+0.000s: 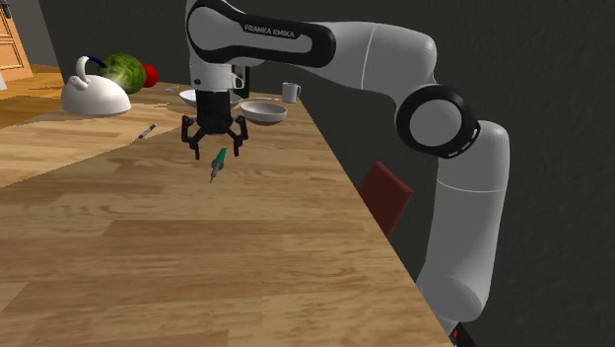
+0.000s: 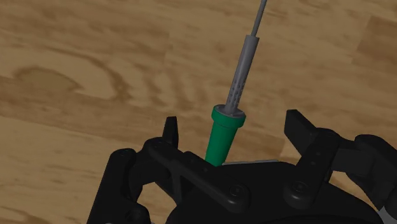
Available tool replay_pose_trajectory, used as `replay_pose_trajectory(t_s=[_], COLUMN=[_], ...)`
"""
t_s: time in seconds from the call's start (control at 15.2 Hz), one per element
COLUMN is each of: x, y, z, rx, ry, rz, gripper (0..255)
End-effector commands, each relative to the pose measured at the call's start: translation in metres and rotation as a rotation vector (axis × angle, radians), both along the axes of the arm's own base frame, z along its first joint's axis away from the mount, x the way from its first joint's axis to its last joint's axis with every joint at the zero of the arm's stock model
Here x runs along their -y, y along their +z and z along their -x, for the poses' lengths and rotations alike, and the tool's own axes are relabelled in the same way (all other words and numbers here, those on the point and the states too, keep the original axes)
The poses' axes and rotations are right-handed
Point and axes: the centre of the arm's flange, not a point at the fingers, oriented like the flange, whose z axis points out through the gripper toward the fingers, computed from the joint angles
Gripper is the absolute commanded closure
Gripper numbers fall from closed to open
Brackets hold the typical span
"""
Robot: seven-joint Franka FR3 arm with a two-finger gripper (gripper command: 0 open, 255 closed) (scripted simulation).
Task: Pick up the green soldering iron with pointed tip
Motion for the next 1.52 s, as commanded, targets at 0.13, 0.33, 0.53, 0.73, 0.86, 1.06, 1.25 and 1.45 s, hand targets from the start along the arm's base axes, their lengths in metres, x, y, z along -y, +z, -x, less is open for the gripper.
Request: replay_pose_trajectory(t_s=[0.13, 0.33, 0.53, 0.73, 0.86, 1.06, 1.25, 1.45], x=[0.0, 0.0, 0.0, 0.0, 0.0, 0.0, 0.0, 0.0], y=[-0.023, -0.023, -0.024, -0.024, -0.024, -0.013, 0.003, 0.019], z=[-0.001, -0.001, -0.001, -0.001, -0.001, -0.001, -0.001, -0.001], rx=[0.001, 0.001, 0.001, 0.001, 0.001, 0.001, 0.001, 0.001], ry=[-0.001, -0.001, -0.001, -0.001, -0.001, -0.001, -0.001, -0.001], rz=[0.0, 0.0, 0.0, 0.0, 0.0, 0.0, 0.0, 0.0], gripper=[0, 255, 255, 255, 255, 255, 255, 255])
